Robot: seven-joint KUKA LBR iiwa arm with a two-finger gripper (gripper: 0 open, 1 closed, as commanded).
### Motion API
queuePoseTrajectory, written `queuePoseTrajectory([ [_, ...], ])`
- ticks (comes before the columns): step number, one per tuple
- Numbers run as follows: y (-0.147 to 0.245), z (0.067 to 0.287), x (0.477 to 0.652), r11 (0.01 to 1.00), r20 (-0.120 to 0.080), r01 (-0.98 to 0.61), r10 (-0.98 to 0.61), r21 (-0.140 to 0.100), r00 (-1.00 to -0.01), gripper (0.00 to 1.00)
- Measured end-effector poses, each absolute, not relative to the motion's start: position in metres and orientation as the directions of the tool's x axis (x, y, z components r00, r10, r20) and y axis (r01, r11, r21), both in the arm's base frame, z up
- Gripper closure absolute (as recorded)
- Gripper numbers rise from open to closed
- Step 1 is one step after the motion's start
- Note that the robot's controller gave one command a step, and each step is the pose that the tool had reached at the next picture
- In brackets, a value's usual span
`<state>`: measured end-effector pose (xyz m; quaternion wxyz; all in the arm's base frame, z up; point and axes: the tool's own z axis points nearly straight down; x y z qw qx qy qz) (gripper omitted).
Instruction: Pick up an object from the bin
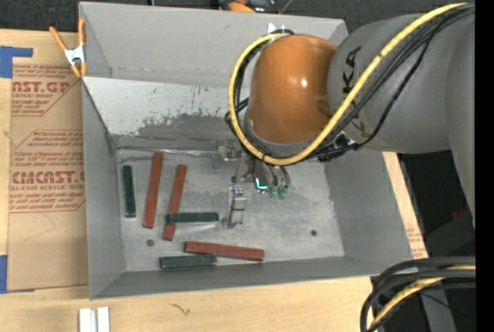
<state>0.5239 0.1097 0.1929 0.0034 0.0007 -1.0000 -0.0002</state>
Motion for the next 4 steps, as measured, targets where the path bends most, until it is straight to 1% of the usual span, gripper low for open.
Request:
queuePoseTrajectory([
  [1, 0.145, 0.066, 0.494, 0.998, 0.008, 0.063, 0.063, -0.001, -0.998, 0.0],
  [2, 0.155, 0.1, 0.487, 0.975, -0.001, 0.222, 0.222, 0.001, -0.975, 0.0],
  [3, 0.145, 0.101, 0.484, 0.988, 0.001, 0.152, 0.152, -0.001, -0.988, 0.0],
  [4, 0.135, 0.069, 0.481, 0.97, 0.004, 0.242, 0.242, 0.0, -0.97, 0.0],
])
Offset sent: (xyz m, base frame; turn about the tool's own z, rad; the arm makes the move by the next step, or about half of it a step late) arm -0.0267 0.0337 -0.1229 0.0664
